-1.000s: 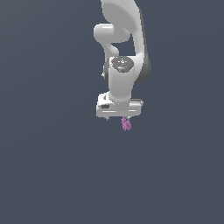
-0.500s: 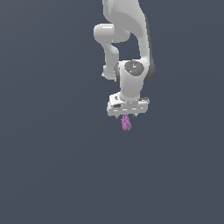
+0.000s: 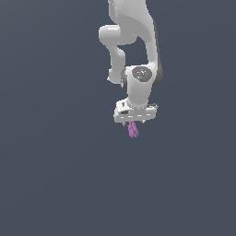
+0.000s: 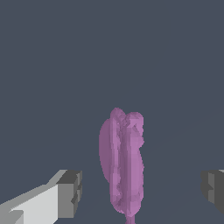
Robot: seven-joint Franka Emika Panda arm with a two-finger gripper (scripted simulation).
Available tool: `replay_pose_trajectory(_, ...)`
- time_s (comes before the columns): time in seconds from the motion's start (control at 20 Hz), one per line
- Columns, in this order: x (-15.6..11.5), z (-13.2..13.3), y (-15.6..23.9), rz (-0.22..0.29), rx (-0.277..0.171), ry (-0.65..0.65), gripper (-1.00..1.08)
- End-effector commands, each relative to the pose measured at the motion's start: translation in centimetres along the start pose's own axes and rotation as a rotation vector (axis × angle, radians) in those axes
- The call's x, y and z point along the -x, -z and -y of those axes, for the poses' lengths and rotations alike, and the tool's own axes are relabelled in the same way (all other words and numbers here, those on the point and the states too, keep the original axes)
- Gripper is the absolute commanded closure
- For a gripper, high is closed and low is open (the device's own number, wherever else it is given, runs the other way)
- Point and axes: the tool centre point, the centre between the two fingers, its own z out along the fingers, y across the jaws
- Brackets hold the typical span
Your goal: Pick up the object and move it to a goal position.
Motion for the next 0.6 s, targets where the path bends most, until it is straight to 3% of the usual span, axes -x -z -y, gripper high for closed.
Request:
replay_pose_trajectory(0.0,0.1,0.0,-0.9,0.001,0.000,0.001,-0.92)
replay_pose_trajectory(0.55,0.1,0.1,-4.4,0.001,0.000,0.001,-0.92)
